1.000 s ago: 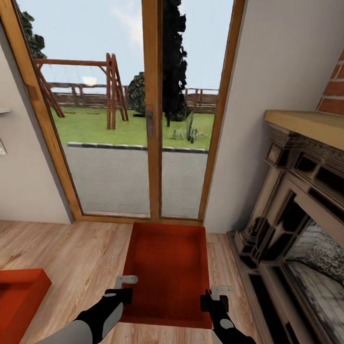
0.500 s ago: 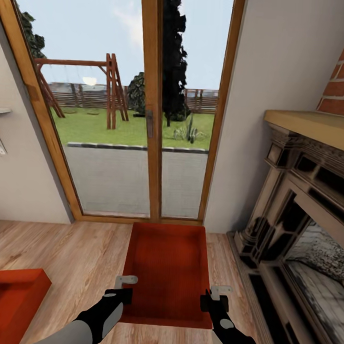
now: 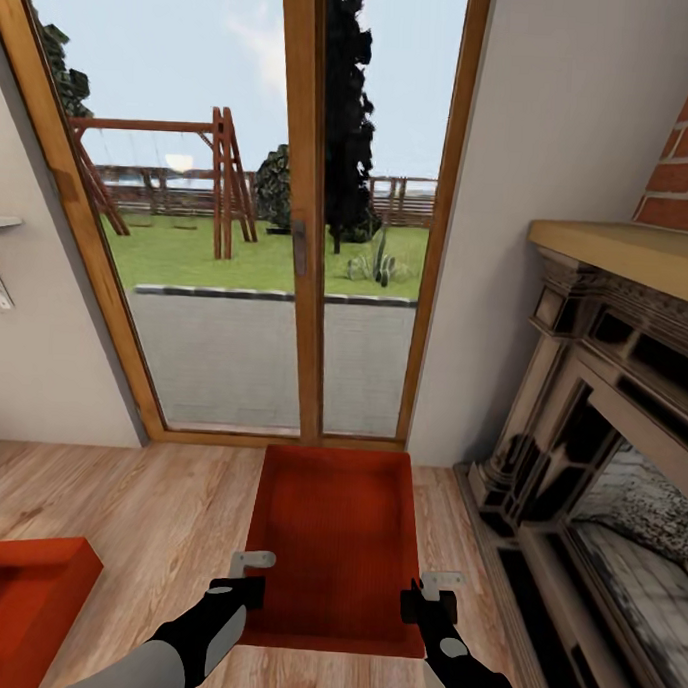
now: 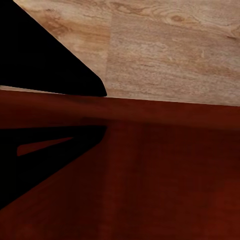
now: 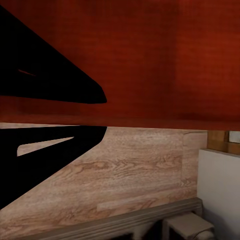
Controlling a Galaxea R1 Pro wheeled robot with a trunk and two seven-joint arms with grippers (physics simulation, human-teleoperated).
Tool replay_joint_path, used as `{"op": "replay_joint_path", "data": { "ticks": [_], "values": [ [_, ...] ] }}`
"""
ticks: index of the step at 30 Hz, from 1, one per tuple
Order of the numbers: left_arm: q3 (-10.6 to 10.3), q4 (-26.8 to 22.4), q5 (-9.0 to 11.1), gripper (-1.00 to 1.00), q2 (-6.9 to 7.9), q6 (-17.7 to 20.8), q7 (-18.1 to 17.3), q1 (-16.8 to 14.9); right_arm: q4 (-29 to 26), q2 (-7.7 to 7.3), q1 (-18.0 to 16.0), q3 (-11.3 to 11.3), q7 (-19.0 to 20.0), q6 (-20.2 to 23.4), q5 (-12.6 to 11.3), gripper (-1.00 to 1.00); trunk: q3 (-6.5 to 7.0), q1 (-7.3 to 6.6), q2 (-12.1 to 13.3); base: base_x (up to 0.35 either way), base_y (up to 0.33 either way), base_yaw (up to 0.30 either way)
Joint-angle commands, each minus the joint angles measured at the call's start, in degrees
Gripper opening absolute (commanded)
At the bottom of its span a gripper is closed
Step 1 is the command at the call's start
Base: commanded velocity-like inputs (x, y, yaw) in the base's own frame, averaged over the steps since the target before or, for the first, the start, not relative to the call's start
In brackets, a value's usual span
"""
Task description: Move the two storage containers from the living room to the garage. In the garage, place one container on the floor and stack the other container on top of it (either order is fine).
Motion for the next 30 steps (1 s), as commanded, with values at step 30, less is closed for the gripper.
{"op": "replay_joint_path", "data": {
  "ticks": [30],
  "values": [
    [0.1,-0.1,-0.2,-1.00,0.38,0.4,1.0,0.0,-0.1,0.02,-0.1,-1.8,-0.2,-0.2,0.6,-1.00,2.57,0.01,-0.1,0.000,0.000,0.000]
  ]
}}
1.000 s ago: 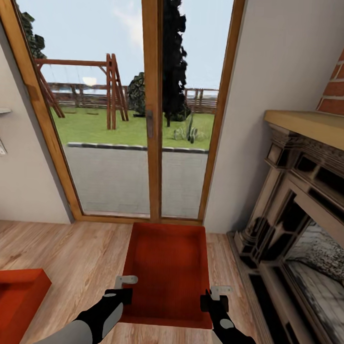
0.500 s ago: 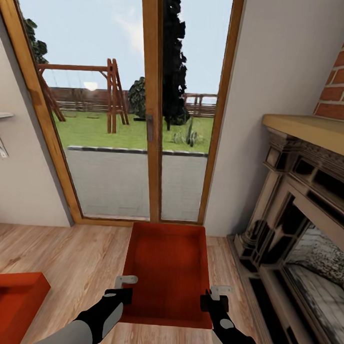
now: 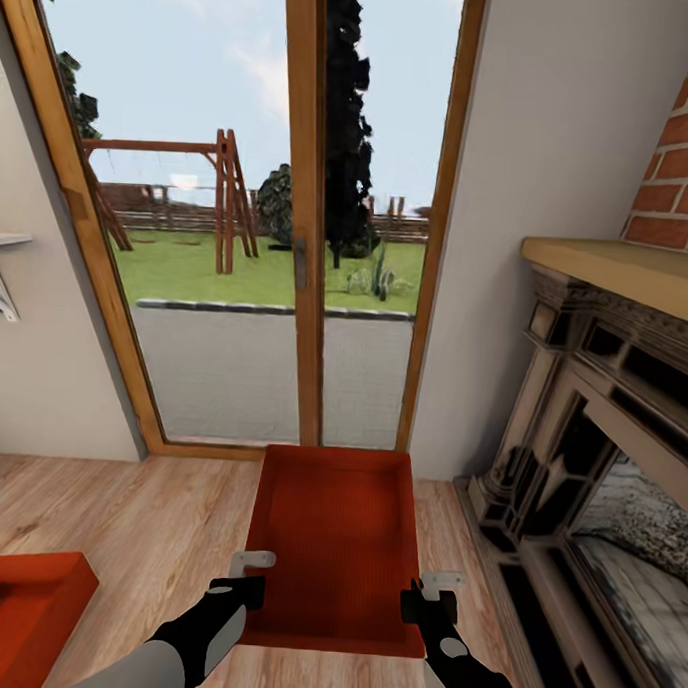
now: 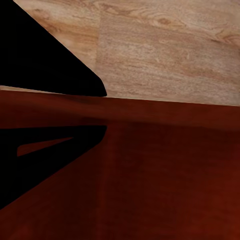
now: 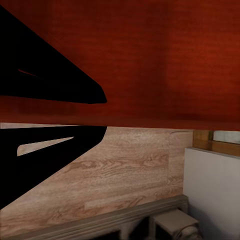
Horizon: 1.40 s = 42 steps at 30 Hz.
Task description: Move the two storage containers from the living room to the garage. In the garage, place one container on the floor and stack the other container on top of it (either order is fine).
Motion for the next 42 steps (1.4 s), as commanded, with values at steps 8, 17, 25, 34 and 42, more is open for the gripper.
{"op": "replay_joint_path", "data": {
  "ticks": [8,17,25,34,42],
  "values": [
    [0.1,-0.1,-0.1,-1.00,0.38,0.4,1.1,0.0,-0.1,0.01,-0.1,-1.8,-0.2,-0.2,0.6,-1.00,0.66,0.01,-0.1,0.000,0.000,0.000],
    [0.1,0.0,-0.1,-1.00,0.38,0.4,1.0,0.0,-0.1,0.01,-0.1,-1.8,-0.2,-0.2,0.6,-1.00,1.49,0.01,-0.1,0.000,0.000,0.000],
    [0.1,-0.1,-0.1,-1.00,0.38,0.4,1.0,0.0,-0.1,0.01,-0.1,-1.8,-0.2,-0.2,0.6,-1.00,2.22,0.01,-0.1,0.000,0.000,0.000],
    [0.1,0.0,-0.1,-1.00,0.38,0.4,1.1,0.0,-0.1,0.01,-0.1,-1.8,-0.2,-0.2,0.6,-1.00,3.04,0.01,-0.1,0.000,0.000,0.000],
    [0.1,0.0,-0.1,-1.00,0.38,0.4,1.0,0.0,-0.1,0.01,-0.1,-1.8,-0.2,-0.2,0.6,-1.00,3.78,0.01,-0.1,0.000,0.000,0.000]
  ]
}}
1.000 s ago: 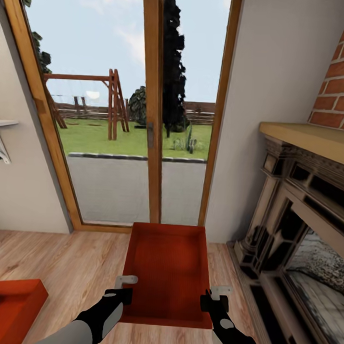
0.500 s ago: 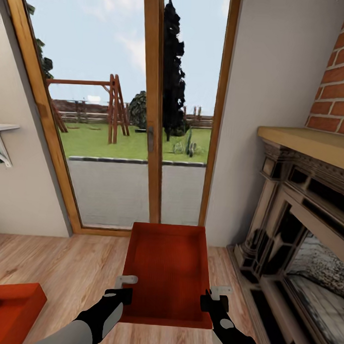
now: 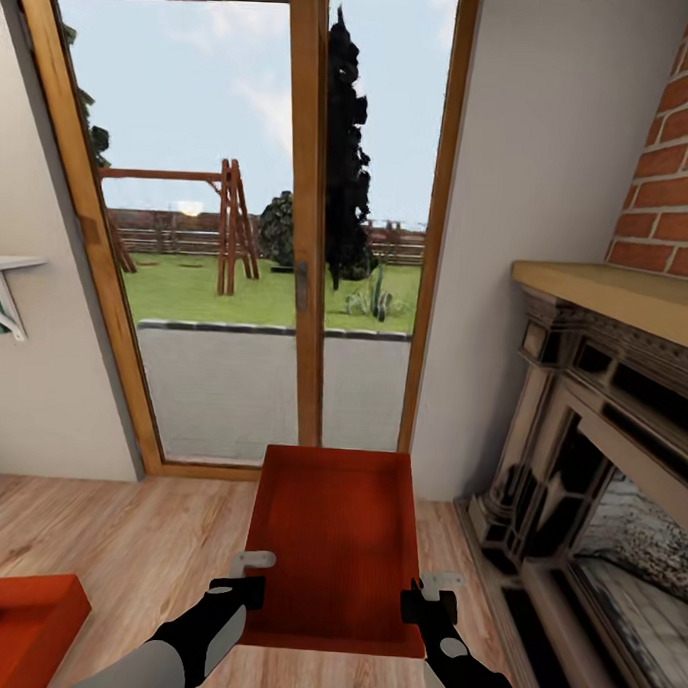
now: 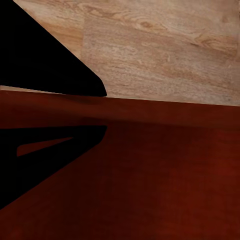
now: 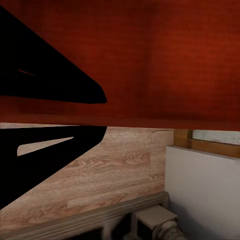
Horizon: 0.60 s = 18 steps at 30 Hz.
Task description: Move the two storage containers from the living room to the garage. In the garage, place one container on the floor and stack the other container on top of it (either order is fine).
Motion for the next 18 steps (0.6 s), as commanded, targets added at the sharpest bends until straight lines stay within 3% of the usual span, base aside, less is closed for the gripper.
{"op": "replay_joint_path", "data": {
  "ticks": [1,18],
  "values": [
    [0.1,-0.1,-0.1,-1.00,0.39,0.4,1.0,0.0,-0.1,0.02,-0.1,-1.8,-0.2,-0.2,0.6,-1.00,0.02,0.01,-0.1,0.000,0.000,0.000],
    [0.1,-0.1,0.0,-1.00,0.39,0.4,1.0,0.0,-0.1,0.02,-0.1,-1.8,-0.2,-0.2,0.6,-1.00,1.57,0.01,-0.1,0.000,0.000,0.000]
  ]
}}
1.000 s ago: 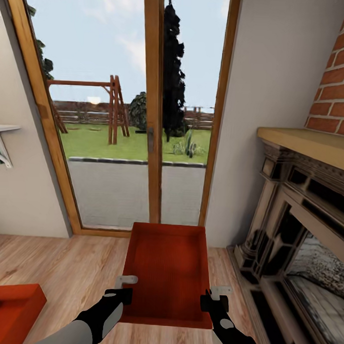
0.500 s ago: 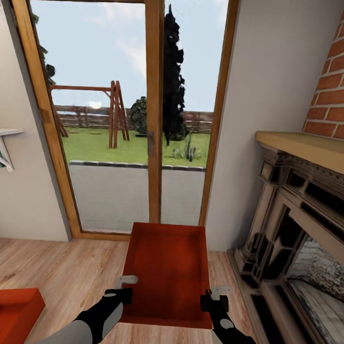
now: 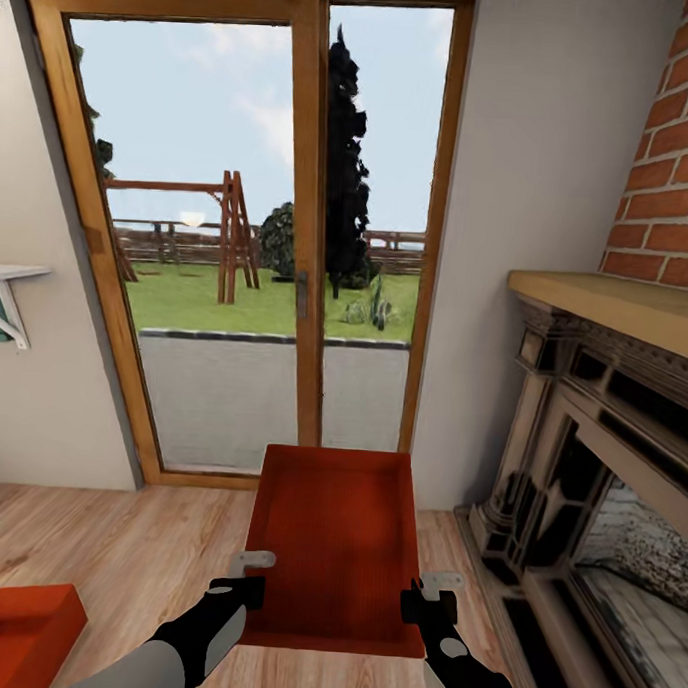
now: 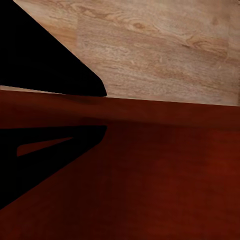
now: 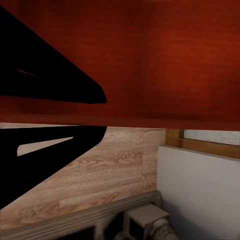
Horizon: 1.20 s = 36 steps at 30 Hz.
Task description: Move the two storage containers from the living room to the garage. In the garage, place one container on the floor and stack the other container on top of it (either order is fine).
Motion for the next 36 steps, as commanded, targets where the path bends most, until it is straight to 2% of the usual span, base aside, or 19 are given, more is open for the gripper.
{"op": "replay_joint_path", "data": {
  "ticks": [1,19,36],
  "values": [
    [0.2,-0.1,-0.2,-1.00,0.37,0.4,1.0,0.0,-0.1,0.01,-0.1,-1.8,-0.2,-0.2,0.6,-1.00,0.01,0.01,-0.1,0.000,0.000,0.000],
    [0.2,-0.1,-0.1,-1.00,0.37,0.4,1.0,0.0,-0.1,0.01,-0.1,-1.8,-0.2,-0.2,0.6,-1.00,1.60,0.01,-0.1,0.000,0.000,0.000],
    [0.2,-0.1,-0.2,-1.00,0.37,0.4,1.0,0.0,0.0,0.01,-0.1,-1.8,-0.2,-0.2,0.6,-1.00,1.68,0.01,-0.1,0.000,0.000,0.000]
  ]
}}
